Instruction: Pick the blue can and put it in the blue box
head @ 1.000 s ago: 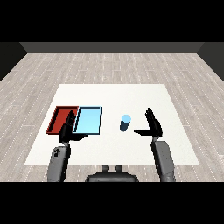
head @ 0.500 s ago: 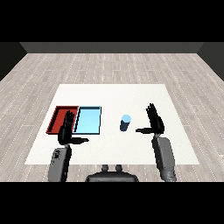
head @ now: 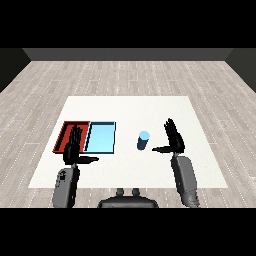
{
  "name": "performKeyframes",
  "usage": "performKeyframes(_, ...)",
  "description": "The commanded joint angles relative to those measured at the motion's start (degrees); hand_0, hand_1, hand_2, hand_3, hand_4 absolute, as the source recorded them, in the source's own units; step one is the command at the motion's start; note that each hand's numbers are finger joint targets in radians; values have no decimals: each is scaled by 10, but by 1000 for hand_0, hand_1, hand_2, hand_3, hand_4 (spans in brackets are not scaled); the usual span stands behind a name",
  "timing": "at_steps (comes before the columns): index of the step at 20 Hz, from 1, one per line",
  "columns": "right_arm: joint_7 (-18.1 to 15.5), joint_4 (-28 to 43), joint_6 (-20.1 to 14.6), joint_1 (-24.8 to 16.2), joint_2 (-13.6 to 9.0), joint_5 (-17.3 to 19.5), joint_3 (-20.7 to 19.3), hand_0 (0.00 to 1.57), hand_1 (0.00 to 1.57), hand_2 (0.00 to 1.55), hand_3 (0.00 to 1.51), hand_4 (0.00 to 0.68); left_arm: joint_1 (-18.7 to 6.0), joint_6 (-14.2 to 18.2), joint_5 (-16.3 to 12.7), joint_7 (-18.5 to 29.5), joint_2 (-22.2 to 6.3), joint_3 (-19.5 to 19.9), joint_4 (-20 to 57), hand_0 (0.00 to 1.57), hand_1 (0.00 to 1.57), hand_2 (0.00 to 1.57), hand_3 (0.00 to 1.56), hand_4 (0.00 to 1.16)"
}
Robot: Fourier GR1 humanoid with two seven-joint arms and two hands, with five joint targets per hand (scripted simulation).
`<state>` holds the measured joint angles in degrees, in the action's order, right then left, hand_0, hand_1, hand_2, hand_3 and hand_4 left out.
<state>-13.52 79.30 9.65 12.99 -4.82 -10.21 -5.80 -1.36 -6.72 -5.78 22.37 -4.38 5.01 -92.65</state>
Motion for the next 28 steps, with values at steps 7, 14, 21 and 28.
performKeyframes(7,26,-6,-16,9,25,-21,10,0,0,0,0,0,15,18,18,19,29,-23,-4,0,0,0,0,0)
performKeyframes(14,-16,-94,-21,47,48,-47,7,0,0,0,0,0,11,13,2,13,22,-8,-15,0,0,0,0,0)
performKeyframes(21,-71,-184,-45,69,48,-67,38,0,0,0,0,0,6,-7,-25,-35,-1,7,-46,0,0,0,0,0)
performKeyframes(28,-74,-158,-82,36,48,-81,95,0,0,0,0,0,15,9,-7,-35,11,-8,-67,0,0,0,0,0)
